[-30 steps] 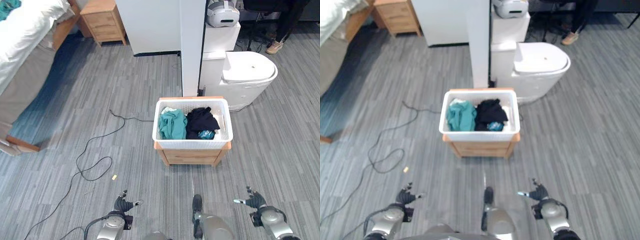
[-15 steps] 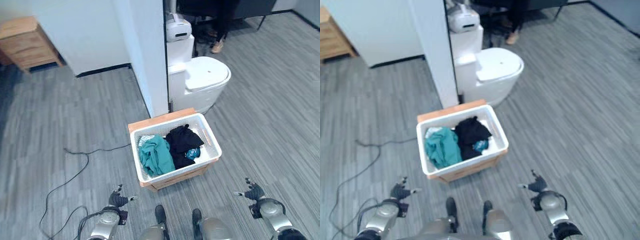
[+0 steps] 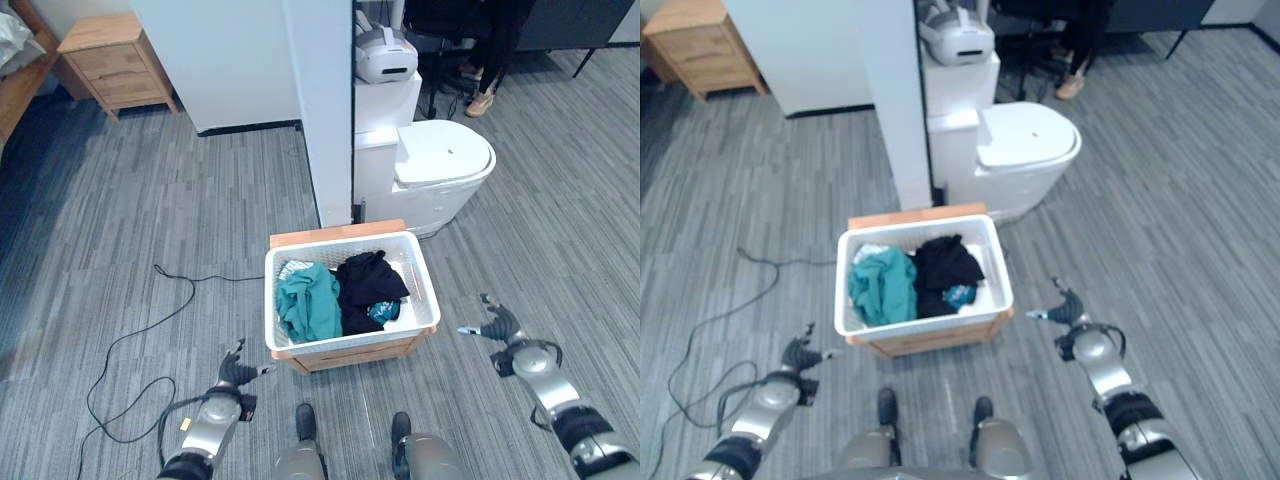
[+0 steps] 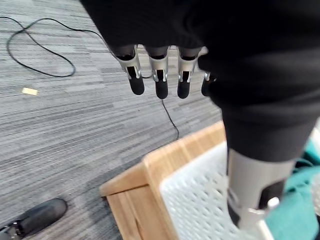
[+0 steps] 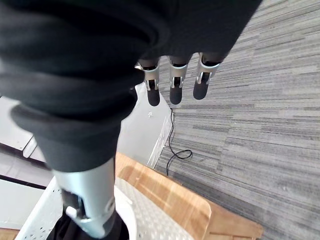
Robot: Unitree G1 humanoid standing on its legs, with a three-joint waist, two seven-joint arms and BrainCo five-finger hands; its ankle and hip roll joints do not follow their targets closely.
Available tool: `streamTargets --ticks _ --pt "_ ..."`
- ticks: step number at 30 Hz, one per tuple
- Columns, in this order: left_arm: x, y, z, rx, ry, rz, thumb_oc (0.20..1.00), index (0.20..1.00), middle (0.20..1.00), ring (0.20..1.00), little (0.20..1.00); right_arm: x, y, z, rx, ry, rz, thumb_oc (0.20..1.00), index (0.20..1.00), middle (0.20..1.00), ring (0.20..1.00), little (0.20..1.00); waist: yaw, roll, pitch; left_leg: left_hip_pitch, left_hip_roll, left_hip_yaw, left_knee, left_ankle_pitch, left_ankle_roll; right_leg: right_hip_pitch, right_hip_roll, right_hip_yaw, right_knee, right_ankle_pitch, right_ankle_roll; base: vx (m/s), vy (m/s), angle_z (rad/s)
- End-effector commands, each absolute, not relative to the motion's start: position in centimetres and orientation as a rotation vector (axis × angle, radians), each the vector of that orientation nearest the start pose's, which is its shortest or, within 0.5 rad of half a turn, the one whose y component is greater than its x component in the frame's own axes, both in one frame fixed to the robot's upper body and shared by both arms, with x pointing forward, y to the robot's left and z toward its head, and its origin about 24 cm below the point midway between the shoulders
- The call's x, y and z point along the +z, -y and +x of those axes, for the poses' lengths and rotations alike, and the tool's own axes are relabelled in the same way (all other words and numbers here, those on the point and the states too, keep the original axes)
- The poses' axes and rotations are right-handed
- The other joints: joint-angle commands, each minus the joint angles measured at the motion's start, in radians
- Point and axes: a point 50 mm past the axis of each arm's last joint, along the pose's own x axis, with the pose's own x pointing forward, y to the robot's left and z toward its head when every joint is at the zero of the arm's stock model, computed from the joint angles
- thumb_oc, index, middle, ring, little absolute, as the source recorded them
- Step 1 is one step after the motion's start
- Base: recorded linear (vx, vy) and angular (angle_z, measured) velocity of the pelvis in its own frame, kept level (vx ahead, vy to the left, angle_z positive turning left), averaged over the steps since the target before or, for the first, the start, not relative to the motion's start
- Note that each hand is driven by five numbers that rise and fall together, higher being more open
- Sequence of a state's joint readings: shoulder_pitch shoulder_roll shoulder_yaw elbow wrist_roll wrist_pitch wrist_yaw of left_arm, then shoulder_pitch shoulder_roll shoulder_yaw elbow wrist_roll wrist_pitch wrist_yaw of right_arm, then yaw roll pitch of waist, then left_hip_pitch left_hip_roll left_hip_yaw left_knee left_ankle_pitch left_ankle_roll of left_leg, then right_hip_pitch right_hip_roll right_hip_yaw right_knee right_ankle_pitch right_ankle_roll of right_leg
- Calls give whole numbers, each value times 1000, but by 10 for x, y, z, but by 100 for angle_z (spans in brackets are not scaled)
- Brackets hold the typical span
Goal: Grab the laundry basket,head to the washer,open it,put in the laundry and shut it.
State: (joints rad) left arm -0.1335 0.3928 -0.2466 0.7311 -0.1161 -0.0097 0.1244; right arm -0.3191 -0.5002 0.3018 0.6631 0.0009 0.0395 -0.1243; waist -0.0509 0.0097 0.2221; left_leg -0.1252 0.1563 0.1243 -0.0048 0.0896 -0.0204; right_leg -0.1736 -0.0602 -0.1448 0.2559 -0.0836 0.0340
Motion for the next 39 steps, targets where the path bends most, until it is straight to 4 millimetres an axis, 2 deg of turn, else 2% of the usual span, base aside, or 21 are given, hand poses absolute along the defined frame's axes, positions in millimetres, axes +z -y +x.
streamTargets --ticks 1,2,3,4,9,10,14,15,16,17,20,23,24,25,30,32,33,35,36,37,39 --pt "-38 -246 272 154 -455 419 1000 1000 1000 1000 1000 0 227 307 -5 -331 -636 1000 1000 1000 1000 1000 -11 -53 9 56 -68 25 85 -133 -51 14 -32 -7 -145 31 69 -81 -26 -8" --pt "-33 -244 279 156 -435 423 1000 1000 1000 1000 1000 1 223 311 -6 -329 -628 1000 1000 1000 1000 1000 -11 -51 15 44 -67 24 79 -126 -52 -2 -31 -9 -144 33 68 -107 -33 3" --pt "-19 -242 296 175 -391 433 1000 1000 1000 1000 1000 7 216 322 -13 -320 -621 1000 1000 1000 1000 1000 -9 -49 35 18 -67 19 72 -115 -53 -40 -26 -5 -139 40 66 -85 -25 13" --pt "-19 -242 296 176 -390 432 1000 1000 1000 1000 1000 7 216 323 -14 -319 -621 1000 1000 1000 1000 1000 -9 -49 35 15 -67 19 72 -115 -53 -43 -26 -5 -137 39 66 -101 -25 13" --pt "19 -236 338 249 -297 515 1000 1000 1000 1000 1000 31 195 355 -66 -270 -568 1000 1000 1000 1000 1000 1 -46 79 -76 -75 -7 60 -77 -54 -141 -24 7 -123 63 68 -70 -23 4" --pt "22 -236 342 257 -301 520 1000 1000 1000 1000 1000 33 193 358 -73 -277 -568 1000 1000 1000 1000 1000 3 -44 83 -87 -75 -13 56 -70 -55 -151 -25 8 -122 66 68 0 0 0" --pt "28 -224 357 249 -329 571 1000 1000 1000 1000 1000 61 174 382 -90 -228 -575 1000 1000 1000 1000 1000 12 -28 117 -121 -74 -28 16 -28 -61 -189 -27 8 -122 70 67 2 3 7" --pt "22 -220 355 224 -352 581 1000 1000 1000 1000 1000 69 172 387 -96 -213 -578 871 871 871 871 871 15 -23 122 -121 -73 -27 -3 -17 -64 -194 -28 5 -123 72 68 4 22 10" --pt "22 -220 355 224 -352 581 1000 1000 1000 1000 1000 69 172 387 -96 -213 -578 686 686 686 686 686 15 -23 122 -121 -73 -27 -3 -17 -64 -194 -28 5 -123 72 68 36 16 2" --pt "13 -209 351 171 -360 584 200 200 200 200 200 75 169 389 -91 -189 -564 200 200 200 200 200 15 -20 125 -112 -74 -27 -19 -12 -66 -187 -29 6 -128 73 68 34 9 5" --pt "7 -202 345 145 -355 543 200 200 200 200 200 78 165 388 -74 -153 -516 200 200 200 200 200 11 -22 121 -101 -75 -24 -19 -20 -65 -180 -29 10 -131 74 67 23 2 5" --pt "12 -193 341 141 -277 436 200 200 200 200 200 84 162 378 -46 -55 -443 200 200 200 200 200 1 -26 115 -75 -75 -14 -7 -38 -65 -158 -24 21 -133 68 65 -5 -22 3" --pt "20 -187 336 123 -202 371 200 200 200 200 200 82 171 364 -38 -5 -420 200 200 200 200 200 -7 -30 112 -54 -74 -7 9 -58 -66 -134 -22 26 -133 59 63 0 0 0" --pt "20 -187 335 123 -202 371 200 200 200 200 200 82 171 363 -38 -5 -420 200 200 200 200 200 -7 -30 109 -58 -74 -7 9 -56 -66 -136 -23 26 -136 62 63 4 -44 3" --pt "16 -173 304 20 -134 277 200 200 200 200 200 64 198 316 -32 33 -415 200 200 200 200 200 -32 -36 77 -11 -63 13 72 -102 -69 -53 -12 24 -157 43 55 23 -43 2" --pt "13 -179 291 12 -134 271 200 200 200 200 200 64 207 300 -34 51 -416 200 200 200 200 200 -41 -42 63 8 -66 9 95 -123 -66 -22 -10 33 -172 44 58 45 1 -5" --pt "11 -180 284 7 -136 262 200 200 200 200 200 64 211 294 -32 57 -419 200 200 200 200 200 -43 -45 56 19 -75 -9 103 -136 -65 -11 -6 43 -176 43 58 27 53 -20" --pt "12 -184 273 -5 -124 253 200 200 200 200 200 65 211 285 -15 70 -411 200 200 200 200 200 -39 -51 54 20 -120 -103 127 -160 -57 -9 4 73 -169 44 59 -20 73 -35" --pt "12 -184 273 -5 -124 253 200 200 200 200 200 65 211 285 -15 70 -411 200 200 200 200 200 -39 -51 52 18 -121 -103 127 -159 -57 -11 4 73 -169 44 59 -65 116 -56" --pt "10 -184 263 -30 -133 249 200 200 200 200 200 62 215 275 -11 61 -408 200 200 200 200 200 -50 -54 40 31 -171 -189 130 -191 -40 -12 17 114 -156 49 62 -32 81 -68" --pt "7 -185 257 -45 -146 263 200 200 200 200 200 59 219 268 -17 45 -411 200 200 200 200 200 -63 -53 23 51 -173 -181 119 -200 -32 -8 18 127 -155 52 65 -12 175 -64"
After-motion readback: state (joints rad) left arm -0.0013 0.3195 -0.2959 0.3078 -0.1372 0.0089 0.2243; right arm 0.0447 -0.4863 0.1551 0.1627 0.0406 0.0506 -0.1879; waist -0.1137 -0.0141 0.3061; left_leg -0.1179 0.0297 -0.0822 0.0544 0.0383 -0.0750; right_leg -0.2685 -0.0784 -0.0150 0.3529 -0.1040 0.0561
